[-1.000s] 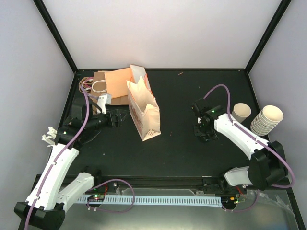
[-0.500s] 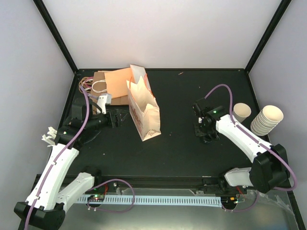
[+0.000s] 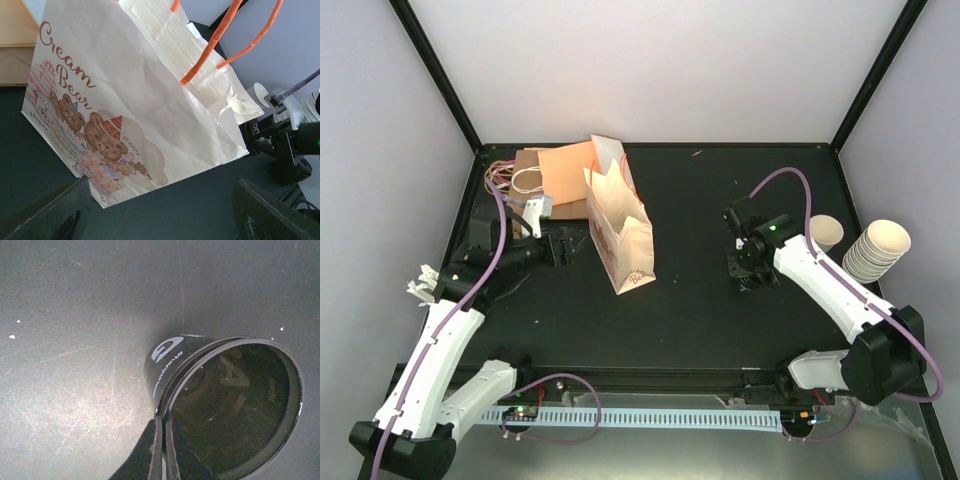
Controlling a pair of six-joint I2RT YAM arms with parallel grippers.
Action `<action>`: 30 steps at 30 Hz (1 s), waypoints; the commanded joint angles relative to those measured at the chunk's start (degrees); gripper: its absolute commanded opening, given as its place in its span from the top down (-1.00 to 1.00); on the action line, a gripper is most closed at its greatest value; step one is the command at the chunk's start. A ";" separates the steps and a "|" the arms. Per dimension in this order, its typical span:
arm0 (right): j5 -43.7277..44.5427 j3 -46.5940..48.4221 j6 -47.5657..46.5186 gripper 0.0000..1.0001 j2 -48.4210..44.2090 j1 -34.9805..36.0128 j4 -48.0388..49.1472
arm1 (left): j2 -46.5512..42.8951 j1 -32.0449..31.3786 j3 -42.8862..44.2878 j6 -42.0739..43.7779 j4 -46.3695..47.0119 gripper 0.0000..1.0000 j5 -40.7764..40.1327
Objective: Pack the takeout coffee
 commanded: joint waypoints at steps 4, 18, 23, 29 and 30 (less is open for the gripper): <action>2.67 2.59 -0.16 0.95 -0.75 1.00 -2.34 | -1.22 0.25 0.38 0.69 0.26 -0.59 0.48; 5.68 6.88 -0.31 0.96 1.74 2.99 -5.48 | -1.55 0.24 0.52 0.96 -0.19 -0.60 0.16; 6.65 9.68 -0.32 0.96 2.10 3.81 -7.26 | -1.65 0.24 0.80 1.28 -0.56 -0.59 -0.05; 7.24 15.64 -0.51 0.97 2.11 4.83 -11.71 | -1.54 0.24 1.15 1.33 -0.74 -0.59 -0.30; 7.31 16.62 -0.59 0.97 1.96 4.98 -12.44 | -1.53 0.24 1.14 1.32 -0.72 -0.59 -0.31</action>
